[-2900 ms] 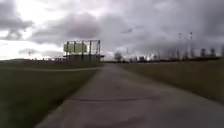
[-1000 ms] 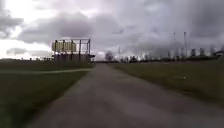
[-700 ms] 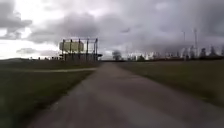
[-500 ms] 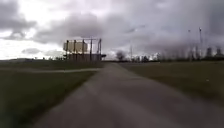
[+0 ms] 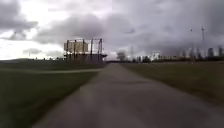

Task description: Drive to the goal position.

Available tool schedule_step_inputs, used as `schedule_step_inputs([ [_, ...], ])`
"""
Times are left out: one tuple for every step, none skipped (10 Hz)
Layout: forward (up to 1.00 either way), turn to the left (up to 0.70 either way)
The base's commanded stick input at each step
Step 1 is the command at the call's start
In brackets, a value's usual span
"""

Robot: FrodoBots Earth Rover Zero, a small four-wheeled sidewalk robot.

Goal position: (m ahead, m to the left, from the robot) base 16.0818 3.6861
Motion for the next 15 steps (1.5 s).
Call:
schedule_step_inputs([
  [1.0,0.0],
  [1.0,0.0],
  [1.0,0.0],
  [1.0,0.0],
  [1.0,0.0],
  [1.0,0.0],
  [1.0,0.0],
  [1.0,0.0],
  [1.0,0.0],
  [1.0,0.0],
  [1.0,0.0],
  [1.0,0.0],
  [1.0,0.0],
  [1.0,0.0],
  [1.0,0.0],
])
